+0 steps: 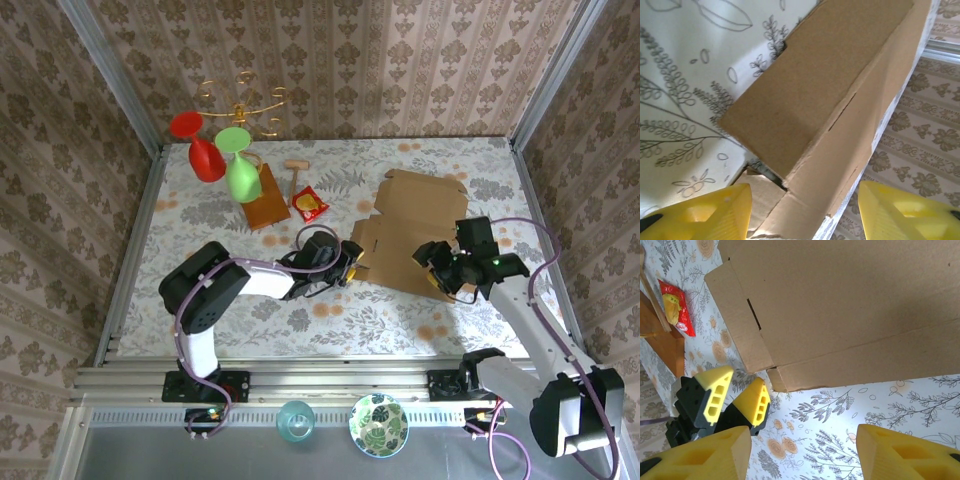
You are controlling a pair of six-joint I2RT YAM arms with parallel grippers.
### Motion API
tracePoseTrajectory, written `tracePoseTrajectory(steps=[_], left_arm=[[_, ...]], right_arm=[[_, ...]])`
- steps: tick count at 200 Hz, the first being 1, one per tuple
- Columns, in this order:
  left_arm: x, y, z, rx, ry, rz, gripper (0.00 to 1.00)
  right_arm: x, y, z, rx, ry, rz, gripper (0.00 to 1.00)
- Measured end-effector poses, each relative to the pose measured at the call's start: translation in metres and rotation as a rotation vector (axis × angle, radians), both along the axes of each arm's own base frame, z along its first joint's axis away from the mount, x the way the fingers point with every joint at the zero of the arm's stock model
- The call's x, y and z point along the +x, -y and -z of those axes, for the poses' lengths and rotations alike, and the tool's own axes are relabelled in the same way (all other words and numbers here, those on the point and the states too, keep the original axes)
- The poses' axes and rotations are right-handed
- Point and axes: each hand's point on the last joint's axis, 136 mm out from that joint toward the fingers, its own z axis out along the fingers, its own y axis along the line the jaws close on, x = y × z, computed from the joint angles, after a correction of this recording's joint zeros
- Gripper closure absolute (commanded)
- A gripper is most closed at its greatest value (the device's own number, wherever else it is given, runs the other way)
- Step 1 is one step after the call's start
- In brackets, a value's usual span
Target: Fold the paper box
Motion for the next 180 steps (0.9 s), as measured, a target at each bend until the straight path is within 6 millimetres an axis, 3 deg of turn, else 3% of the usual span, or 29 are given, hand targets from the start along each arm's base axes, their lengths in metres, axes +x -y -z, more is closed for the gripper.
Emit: tracePoseTrajectory(steps=[71, 89, 106, 130, 180], left_arm=[[0.012, 0.006, 0.009, -0.029, 0.027, -0.038, 0.53], [0.015, 0.009, 0.01, -0.04, 0.03, -0.041, 0.6], [0.017, 0.011, 0.012, -0.04, 0.031, -0.039, 0.73], [0.018, 0.012, 0.014, -0.042, 0.032, -0.045, 1.0], [0.026, 0.016, 0.001, -0.064, 0.062, -0.059, 1.0]], right_arm=[[-0.004, -0.003, 0.016, 0.075, -0.025, 0.053, 0.41], [-0.009, -0.003, 0.022, 0.1, -0.031, 0.078, 0.41], [-0.014, -0.001, 0.026, 0.124, -0.038, 0.114, 0.41], [-0.02, 0.001, 0.033, 0.172, -0.04, 0.182, 0.39], [-0.034, 0.006, 0.051, 0.298, -0.003, 0.344, 0.3]])
